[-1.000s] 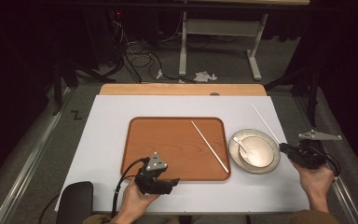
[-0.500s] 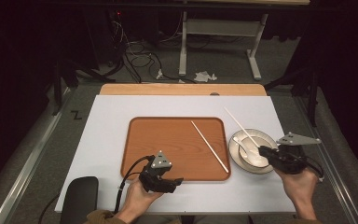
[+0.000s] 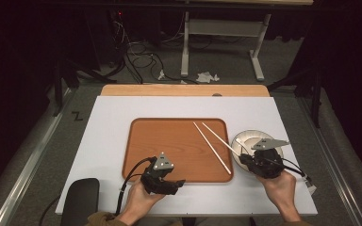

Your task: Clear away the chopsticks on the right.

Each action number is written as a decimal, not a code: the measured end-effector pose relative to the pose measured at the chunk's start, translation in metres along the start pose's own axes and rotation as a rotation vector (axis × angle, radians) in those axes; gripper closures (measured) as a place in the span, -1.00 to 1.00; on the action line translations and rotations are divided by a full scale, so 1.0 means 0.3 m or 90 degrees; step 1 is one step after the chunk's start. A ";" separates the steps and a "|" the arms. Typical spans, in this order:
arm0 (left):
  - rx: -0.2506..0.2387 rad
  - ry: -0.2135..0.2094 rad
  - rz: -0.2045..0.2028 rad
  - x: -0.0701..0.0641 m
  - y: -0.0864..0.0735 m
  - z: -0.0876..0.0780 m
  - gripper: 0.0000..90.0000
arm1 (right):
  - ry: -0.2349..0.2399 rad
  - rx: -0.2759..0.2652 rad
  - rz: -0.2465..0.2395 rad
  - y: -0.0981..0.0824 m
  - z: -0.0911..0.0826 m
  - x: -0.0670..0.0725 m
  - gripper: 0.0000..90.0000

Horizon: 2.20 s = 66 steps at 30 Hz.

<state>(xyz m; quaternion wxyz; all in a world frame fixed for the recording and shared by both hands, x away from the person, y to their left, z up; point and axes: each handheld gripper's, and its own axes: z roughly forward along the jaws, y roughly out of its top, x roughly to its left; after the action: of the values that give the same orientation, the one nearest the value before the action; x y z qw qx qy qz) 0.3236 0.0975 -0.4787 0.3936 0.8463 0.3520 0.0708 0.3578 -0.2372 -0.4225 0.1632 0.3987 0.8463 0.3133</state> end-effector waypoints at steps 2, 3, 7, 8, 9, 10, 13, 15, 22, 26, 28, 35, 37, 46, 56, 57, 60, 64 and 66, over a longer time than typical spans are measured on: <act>-0.002 0.001 -0.002 0.001 -0.001 -0.002 -0.21 | 0.003 0.006 0.000 0.003 0.013 0.007 0.89; -0.002 0.001 -0.004 0.001 -0.001 -0.003 -0.21 | 0.004 0.009 -0.002 0.004 0.020 0.010 0.89; -0.003 0.002 -0.005 0.003 -0.004 -0.006 -0.21 | 0.010 0.019 0.002 0.008 0.045 0.023 0.88; -0.003 0.003 -0.006 0.002 -0.005 -0.006 -0.21 | 0.010 0.020 0.002 0.008 0.052 0.027 0.88; -0.005 0.006 -0.006 0.002 -0.006 -0.007 -0.22 | 0.011 0.024 0.000 0.010 0.057 0.029 0.88; -0.006 0.008 -0.007 0.001 -0.007 -0.009 -0.21 | 0.010 0.027 0.000 0.011 0.062 0.032 0.88; -0.009 0.011 -0.010 0.003 -0.010 -0.015 -0.22 | 0.016 0.033 0.000 0.015 0.078 0.039 0.88; -0.009 0.014 -0.012 0.004 -0.014 -0.018 -0.21 | 0.018 0.035 -0.002 0.018 0.090 0.042 0.88; -0.011 0.027 -0.024 0.005 -0.029 -0.033 -0.22 | 0.021 0.047 -0.017 0.037 0.133 0.054 0.88; -0.013 0.037 -0.032 0.007 -0.040 -0.044 -0.22 | 0.025 0.058 -0.016 0.048 0.163 0.059 0.88; -0.015 0.045 -0.041 0.007 -0.049 -0.052 -0.22 | 0.023 0.066 -0.021 0.055 0.180 0.063 0.88; -0.030 0.065 -0.056 0.007 -0.066 -0.077 -0.21 | 0.023 0.091 -0.040 0.077 0.243 0.079 0.87; -0.031 0.075 -0.065 0.006 -0.077 -0.086 -0.21 | 0.026 0.097 -0.046 0.085 0.259 0.082 0.87; -0.036 0.098 -0.084 0.008 -0.104 -0.120 -0.21 | 0.031 0.147 -0.063 0.102 0.338 0.095 0.87; -0.040 0.113 -0.096 0.010 -0.121 -0.141 -0.21 | 0.039 0.168 -0.077 0.107 0.367 0.088 0.84; -0.039 0.114 -0.097 0.009 -0.122 -0.141 -0.21 | 0.039 0.169 -0.078 0.108 0.367 0.088 0.84; -0.040 0.113 -0.098 0.009 -0.122 -0.142 -0.21 | 0.041 0.169 -0.083 0.108 0.368 0.089 0.84; -0.041 0.114 -0.098 0.009 -0.122 -0.143 -0.21 | 0.046 0.171 -0.088 0.106 0.365 0.093 0.79; -0.041 0.112 -0.096 0.009 -0.122 -0.143 -0.21 | 0.043 0.175 -0.085 0.105 0.361 0.098 0.80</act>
<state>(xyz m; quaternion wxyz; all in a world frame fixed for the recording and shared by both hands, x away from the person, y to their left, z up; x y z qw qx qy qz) 0.2889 0.1419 -0.4761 0.3920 0.7950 0.4454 0.1265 0.4143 -0.1557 -0.4839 0.0988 0.3495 0.9109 0.1960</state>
